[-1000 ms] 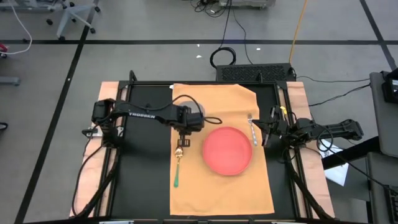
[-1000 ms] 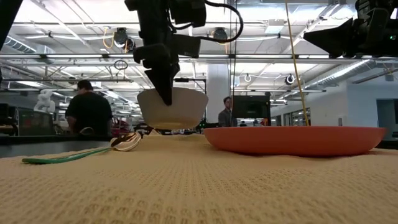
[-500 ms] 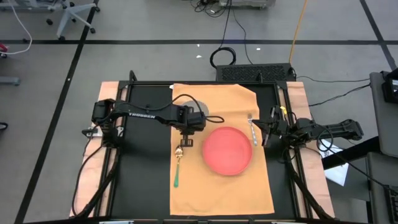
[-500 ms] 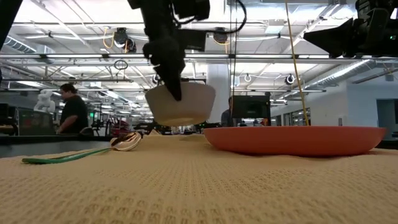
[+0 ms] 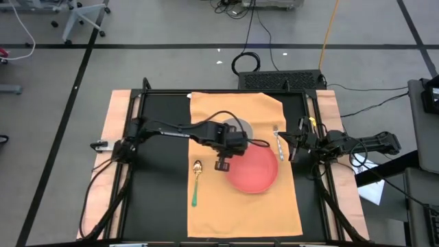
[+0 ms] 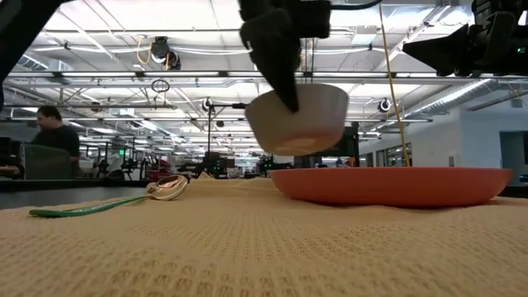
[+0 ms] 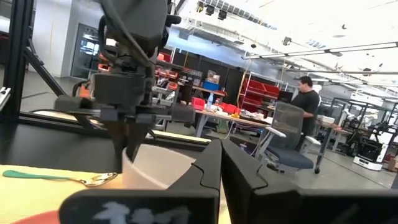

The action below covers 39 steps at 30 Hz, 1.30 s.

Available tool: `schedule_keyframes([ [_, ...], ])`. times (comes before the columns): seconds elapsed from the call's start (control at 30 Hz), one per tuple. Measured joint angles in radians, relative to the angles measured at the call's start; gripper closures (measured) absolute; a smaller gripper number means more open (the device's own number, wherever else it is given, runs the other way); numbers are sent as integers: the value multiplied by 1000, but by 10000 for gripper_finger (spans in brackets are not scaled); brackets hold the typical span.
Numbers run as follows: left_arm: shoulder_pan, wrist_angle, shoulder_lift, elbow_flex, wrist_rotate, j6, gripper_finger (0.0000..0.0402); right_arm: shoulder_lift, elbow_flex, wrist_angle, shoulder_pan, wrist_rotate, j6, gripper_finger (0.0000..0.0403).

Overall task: Set table place
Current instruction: Put the bowl on the plate on the napkin

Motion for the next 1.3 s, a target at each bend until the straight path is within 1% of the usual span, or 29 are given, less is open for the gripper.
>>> schedule_keyframes([
  [0.2, -30, -40, 130, 173, 7, 24, 399, 0, 0, -22, 0, 0, -5, 403],
  [0.33, -54, -49, 163, 232, 7, 30, 399, 0, 0, -31, 0, 0, -6, 403],
  [0.6, -87, 0, 163, 233, 35, 1, 399, 0, 0, -29, 0, 0, -7, 403],
  [0.87, -110, 19, 200, 233, 31, 12, 399, 0, 0, -29, 0, 1, -6, 403],
  [0.93, -114, 3, 213, 233, 26, 14, 399, 0, 0, -29, 0, 1, -6, 403],
  [1.07, -118, 16, 228, 231, 7, 17, 399, 1, 0, -28, 0, 1, -7, 403],
  [1.17, -118, 54, 234, 233, 7, 23, 399, 3, 0, -31, 0, 1, -6, 403],
  [1.3, -119, 60, 242, 231, 7, 27, 399, 6, 0, -30, 0, 1, -6, 403],
])
